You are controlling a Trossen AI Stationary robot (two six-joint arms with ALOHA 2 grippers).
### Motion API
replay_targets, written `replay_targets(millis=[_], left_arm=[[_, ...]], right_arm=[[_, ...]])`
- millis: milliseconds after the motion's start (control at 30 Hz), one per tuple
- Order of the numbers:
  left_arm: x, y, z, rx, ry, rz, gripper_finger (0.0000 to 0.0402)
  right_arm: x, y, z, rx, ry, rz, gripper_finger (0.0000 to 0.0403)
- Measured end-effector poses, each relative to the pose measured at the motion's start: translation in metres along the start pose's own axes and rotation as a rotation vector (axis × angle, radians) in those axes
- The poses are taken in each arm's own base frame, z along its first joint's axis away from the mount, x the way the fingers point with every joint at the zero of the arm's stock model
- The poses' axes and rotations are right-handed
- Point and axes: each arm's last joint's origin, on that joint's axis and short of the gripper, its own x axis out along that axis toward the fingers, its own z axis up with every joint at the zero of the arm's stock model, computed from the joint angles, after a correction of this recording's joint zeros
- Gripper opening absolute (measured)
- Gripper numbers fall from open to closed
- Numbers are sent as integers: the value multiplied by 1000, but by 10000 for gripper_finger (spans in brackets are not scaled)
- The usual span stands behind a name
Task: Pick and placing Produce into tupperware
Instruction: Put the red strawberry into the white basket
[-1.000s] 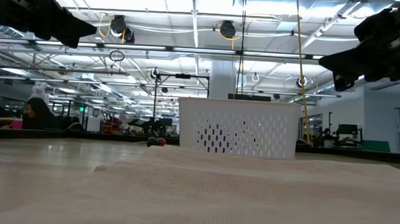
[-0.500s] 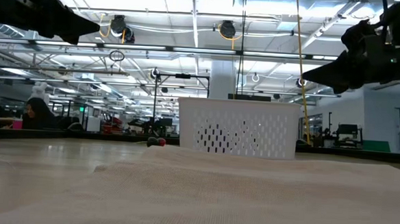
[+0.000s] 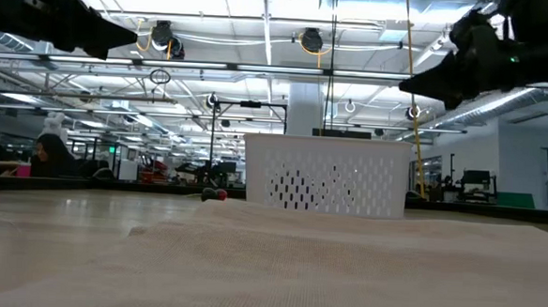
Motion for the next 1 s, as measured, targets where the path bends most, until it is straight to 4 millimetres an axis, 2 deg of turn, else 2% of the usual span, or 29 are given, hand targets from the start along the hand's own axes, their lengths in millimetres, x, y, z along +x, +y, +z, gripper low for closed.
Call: replay_targets(millis=[267, 600, 833, 1000], left_arm=[[0, 1, 3, -1, -25, 5, 26], [0, 1, 3, -24, -26, 5, 26], [0, 1, 4, -25, -38, 8, 26], [0, 1, 5, -28, -51, 10, 26]], right_arm=[[18, -10, 32, -8, 124, 3, 0], [38, -25, 45, 19, 172, 24, 0], [54, -42, 58, 67, 192, 63, 0], [66, -56, 69, 124, 275, 67, 0]])
